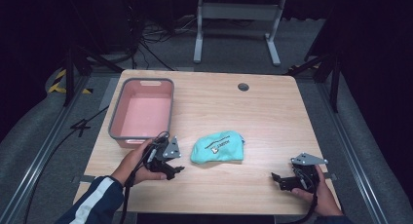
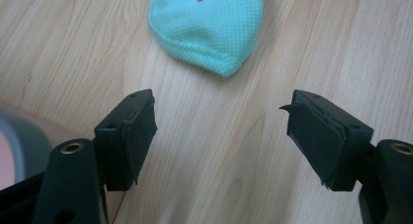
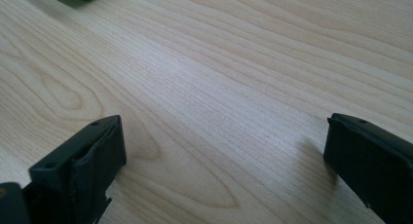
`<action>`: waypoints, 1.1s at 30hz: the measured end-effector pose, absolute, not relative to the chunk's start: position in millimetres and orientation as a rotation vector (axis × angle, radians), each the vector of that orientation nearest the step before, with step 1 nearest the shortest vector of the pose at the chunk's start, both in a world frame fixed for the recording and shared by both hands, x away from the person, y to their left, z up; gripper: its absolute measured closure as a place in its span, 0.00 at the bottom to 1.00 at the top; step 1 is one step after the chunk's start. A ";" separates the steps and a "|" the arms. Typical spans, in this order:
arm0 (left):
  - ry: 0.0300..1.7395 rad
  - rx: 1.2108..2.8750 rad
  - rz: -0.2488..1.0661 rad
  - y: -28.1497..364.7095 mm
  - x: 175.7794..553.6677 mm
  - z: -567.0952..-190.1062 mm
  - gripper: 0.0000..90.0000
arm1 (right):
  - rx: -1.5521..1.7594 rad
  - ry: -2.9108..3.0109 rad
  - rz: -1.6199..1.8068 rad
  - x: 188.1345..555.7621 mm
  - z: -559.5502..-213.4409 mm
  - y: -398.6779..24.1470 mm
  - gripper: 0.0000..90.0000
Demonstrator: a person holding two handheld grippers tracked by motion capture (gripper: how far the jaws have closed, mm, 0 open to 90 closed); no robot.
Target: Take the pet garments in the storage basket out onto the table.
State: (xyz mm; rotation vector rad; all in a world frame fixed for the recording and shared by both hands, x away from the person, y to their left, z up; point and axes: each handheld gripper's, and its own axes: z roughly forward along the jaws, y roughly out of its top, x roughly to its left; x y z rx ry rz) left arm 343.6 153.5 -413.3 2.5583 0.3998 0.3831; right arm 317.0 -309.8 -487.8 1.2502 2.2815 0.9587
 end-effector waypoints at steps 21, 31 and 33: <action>0.553 2.569 0.425 220.5 332.3 -431.5 0.27 | 1.252 2.281 0.959 317.0 -487.8 -309.8 0.02; 0.628 2.530 0.418 251.1 328.8 -442.5 0.25 | 1.252 2.281 0.958 317.0 -487.8 -309.8 0.02; 0.640 2.527 0.419 255.7 328.4 -443.4 0.25 | 1.253 2.281 0.958 317.0 -487.8 -309.8 0.02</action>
